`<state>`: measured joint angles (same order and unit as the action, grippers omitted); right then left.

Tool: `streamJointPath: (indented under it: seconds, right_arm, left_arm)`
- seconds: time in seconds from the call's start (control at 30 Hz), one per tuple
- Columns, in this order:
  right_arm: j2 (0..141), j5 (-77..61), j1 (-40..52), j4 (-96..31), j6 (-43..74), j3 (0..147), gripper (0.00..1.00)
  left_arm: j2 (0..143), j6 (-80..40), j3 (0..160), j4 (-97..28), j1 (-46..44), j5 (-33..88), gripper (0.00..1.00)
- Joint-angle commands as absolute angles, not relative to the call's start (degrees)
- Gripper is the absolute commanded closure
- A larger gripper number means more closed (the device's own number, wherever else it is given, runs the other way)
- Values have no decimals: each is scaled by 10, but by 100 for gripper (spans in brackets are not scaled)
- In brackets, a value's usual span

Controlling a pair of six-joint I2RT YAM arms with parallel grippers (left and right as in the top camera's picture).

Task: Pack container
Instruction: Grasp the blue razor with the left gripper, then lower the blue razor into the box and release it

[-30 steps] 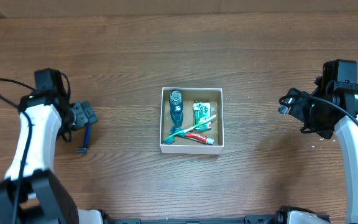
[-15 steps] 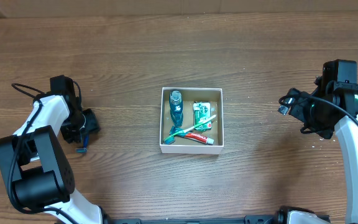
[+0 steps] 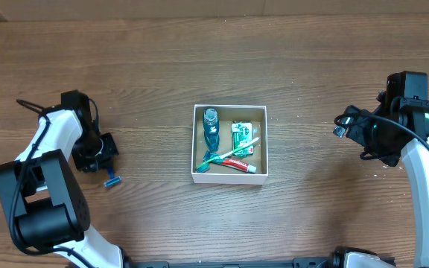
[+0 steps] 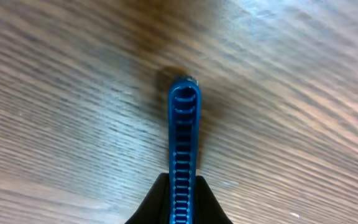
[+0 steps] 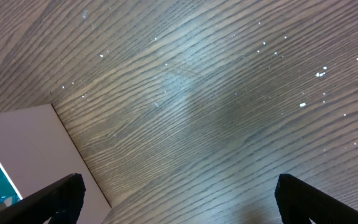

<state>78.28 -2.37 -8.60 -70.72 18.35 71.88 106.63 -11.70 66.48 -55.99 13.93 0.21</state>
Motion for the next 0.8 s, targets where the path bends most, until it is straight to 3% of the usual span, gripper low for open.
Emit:
streamJointPath:
  seconds: [0.0,0.2,0.43,0.63,0.77]
  right_arm:
    - [780,-23,-88,-705,182,722,0]
    - [780,-23,-88,-701,182,722,0]
    - [780,-23,-88,-701,182,722,0]
    - [780,-27,-88,-701,182,722,0]
    - [780,-27,-88,-702,182,722,0]
  left_arm:
    - [972,-110,731,-590,87,17,96]
    - [785,33,760,-568,-168,23,96]
    - [822,65,759,-544,-399,-30,96]
    - [955,64,759,-503,-417,-30,95]
    - [1018,64,759,-498,-417,-30,73]
